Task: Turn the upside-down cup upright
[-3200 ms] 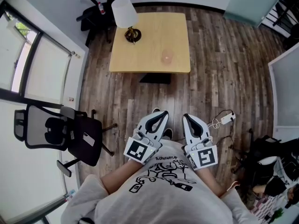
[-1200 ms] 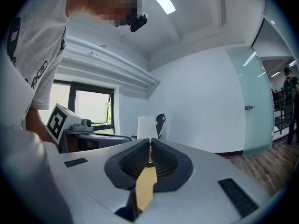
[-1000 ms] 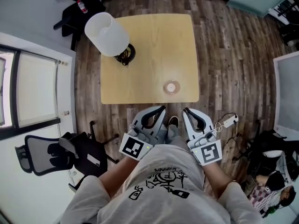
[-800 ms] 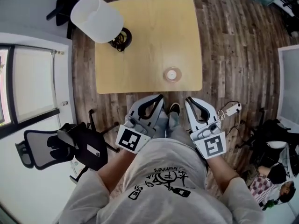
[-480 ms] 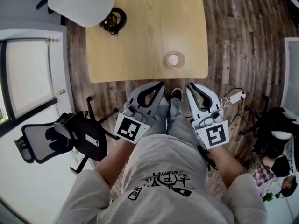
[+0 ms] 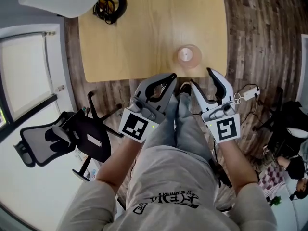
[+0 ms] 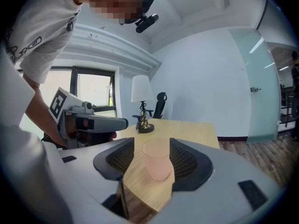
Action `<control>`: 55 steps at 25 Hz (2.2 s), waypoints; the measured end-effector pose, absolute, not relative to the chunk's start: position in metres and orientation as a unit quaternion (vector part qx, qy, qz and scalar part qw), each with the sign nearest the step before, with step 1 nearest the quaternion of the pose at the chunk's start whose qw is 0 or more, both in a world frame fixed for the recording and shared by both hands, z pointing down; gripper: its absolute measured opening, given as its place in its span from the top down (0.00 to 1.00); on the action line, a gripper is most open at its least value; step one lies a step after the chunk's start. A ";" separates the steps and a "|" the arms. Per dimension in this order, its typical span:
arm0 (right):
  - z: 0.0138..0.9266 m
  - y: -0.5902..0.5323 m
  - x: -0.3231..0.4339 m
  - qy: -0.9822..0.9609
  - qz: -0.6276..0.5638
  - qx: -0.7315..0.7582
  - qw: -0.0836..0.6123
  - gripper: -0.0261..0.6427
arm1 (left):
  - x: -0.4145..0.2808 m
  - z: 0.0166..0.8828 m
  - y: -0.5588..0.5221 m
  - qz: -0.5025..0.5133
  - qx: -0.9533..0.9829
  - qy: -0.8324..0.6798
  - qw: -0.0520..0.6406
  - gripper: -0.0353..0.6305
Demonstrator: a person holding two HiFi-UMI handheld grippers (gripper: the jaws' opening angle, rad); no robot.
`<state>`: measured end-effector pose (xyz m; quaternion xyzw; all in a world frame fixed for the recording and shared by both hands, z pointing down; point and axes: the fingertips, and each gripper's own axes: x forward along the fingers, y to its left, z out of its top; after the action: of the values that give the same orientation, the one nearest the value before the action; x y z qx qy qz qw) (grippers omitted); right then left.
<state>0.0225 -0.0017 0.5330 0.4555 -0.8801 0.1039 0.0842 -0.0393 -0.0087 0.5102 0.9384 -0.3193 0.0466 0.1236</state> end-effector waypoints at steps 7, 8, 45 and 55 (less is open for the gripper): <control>0.582 -0.020 0.016 -0.878 0.114 0.452 0.111 0.47 | -0.032 0.537 -0.023 0.044 0.940 -0.318 0.117 0.93; 0.587 -0.023 0.015 -0.877 0.115 0.453 0.114 0.46 | -0.032 0.539 -0.024 0.042 0.940 -0.317 0.118 0.93; 0.499 -0.049 0.005 -0.889 0.076 0.441 0.095 0.42 | -0.045 0.474 -0.027 0.008 0.937 -0.326 0.127 0.93; 0.401 -0.036 0.010 -0.905 0.040 0.418 0.074 0.42 | -0.038 0.395 -0.022 -0.015 0.939 -0.329 0.094 0.93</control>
<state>0.0101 -0.0363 0.4012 0.4180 -0.9046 0.0398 0.0738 -0.0380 -0.0222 0.3946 0.9395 -0.3291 -0.0154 0.0942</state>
